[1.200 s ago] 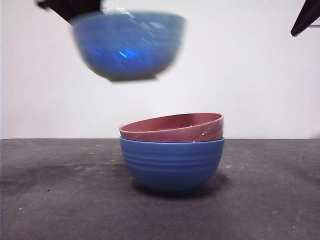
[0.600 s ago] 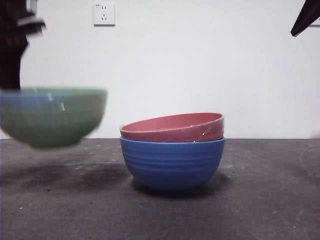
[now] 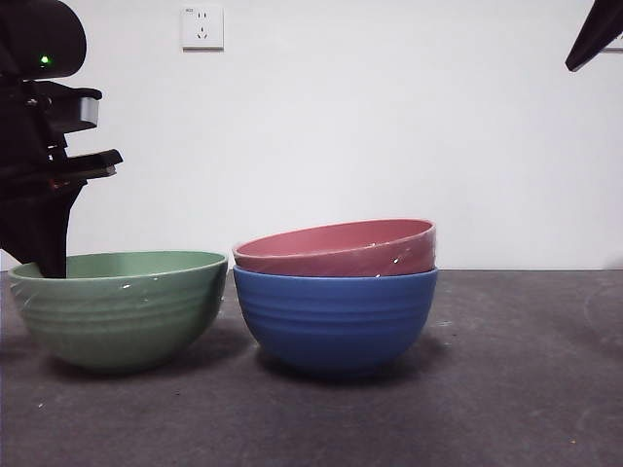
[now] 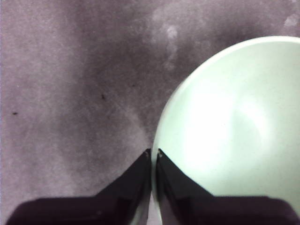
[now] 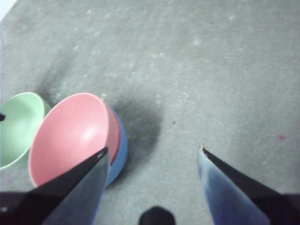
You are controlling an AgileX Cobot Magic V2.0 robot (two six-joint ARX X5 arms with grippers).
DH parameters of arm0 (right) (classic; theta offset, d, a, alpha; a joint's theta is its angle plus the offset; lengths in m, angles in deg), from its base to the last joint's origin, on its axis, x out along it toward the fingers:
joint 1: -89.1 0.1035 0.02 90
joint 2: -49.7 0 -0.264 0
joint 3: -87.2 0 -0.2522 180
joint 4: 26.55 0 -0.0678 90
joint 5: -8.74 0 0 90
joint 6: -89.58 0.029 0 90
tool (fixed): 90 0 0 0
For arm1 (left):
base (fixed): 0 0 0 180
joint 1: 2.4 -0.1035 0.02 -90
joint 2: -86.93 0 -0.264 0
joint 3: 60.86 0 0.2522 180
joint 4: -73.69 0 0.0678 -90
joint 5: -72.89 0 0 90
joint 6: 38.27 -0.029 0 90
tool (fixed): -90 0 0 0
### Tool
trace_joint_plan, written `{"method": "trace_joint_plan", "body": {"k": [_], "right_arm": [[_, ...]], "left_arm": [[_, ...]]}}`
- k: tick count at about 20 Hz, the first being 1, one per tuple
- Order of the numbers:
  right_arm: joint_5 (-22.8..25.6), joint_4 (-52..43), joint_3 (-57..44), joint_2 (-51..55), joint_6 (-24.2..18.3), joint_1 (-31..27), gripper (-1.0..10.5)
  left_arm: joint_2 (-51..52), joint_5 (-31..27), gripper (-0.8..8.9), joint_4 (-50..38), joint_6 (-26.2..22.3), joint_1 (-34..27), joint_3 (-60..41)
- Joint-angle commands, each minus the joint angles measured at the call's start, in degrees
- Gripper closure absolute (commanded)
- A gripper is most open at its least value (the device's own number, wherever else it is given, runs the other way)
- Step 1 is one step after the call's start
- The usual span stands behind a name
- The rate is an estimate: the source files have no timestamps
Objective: Pick up the green bowl on the top,put the green bowl on the left,pick up the red bowl in the middle,put the red bowl on the right
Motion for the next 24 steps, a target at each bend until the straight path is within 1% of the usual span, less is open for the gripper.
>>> {"method": "trace_joint_plan", "body": {"k": [1,2,5,9,11,12,15,16,19,20,22,24], "right_arm": [[-1.9,-1.1,0.2,-0.8,0.4,1.1,6.3],[-3.1,-1.9,0.2,-1.6,0.3,1.7,6.2],[-4.5,-1.9,2.2,-5.9,0.3,4.4,6.2],[-3.9,2.1,10.6,-15.8,-2.5,10.6,6.3],[-3.3,5.5,16.1,-22.3,-3.8,13.6,6.3],[-1.1,7.1,18.6,-25.6,-4.3,15.4,6.3],[8.1,9.8,23.6,-34.1,-6.3,20.6,6.3],[9.9,9.8,24.3,-36.1,-6.4,21.5,6.3],[17.2,9.3,24.8,-41.9,-6.8,23.2,6.4],[17.5,9.1,24.8,-43.3,-7.0,23.2,6.5],[17.6,8.0,24.8,-45.7,-7.5,23.0,7.3],[17.6,7.1,24.8,-47.0,-7.7,23.0,7.4]], "left_arm": [[-0.4,-0.1,4.83,-0.2,0.2,-0.1,-0.3],[-0.3,-0.1,4.27,-0.3,0.2,-0.1,-0.3],[2.3,0.0,4.31,-0.3,0.2,-0.1,-0.3],[13.1,0.1,4.31,-0.2,1.1,-0.1,-0.3],[19.8,0.3,4.31,-0.2,2.7,-0.1,-0.3],[22.9,0.7,4.31,-0.2,4.0,0.0,-0.3],[31.5,5.1,4.32,-0.1,5.8,0.1,-0.3],[33.5,5.1,4.32,-0.1,6.5,0.1,-0.3],[38.0,5.0,4.36,0.3,6.6,0.1,-0.3],[38.7,5.0,4.36,0.6,6.6,0.1,-0.3],[39.2,5.0,4.36,1.3,6.6,0.1,-0.3],[39.2,5.0,4.36,2.3,6.6,0.1,-0.3]]}}
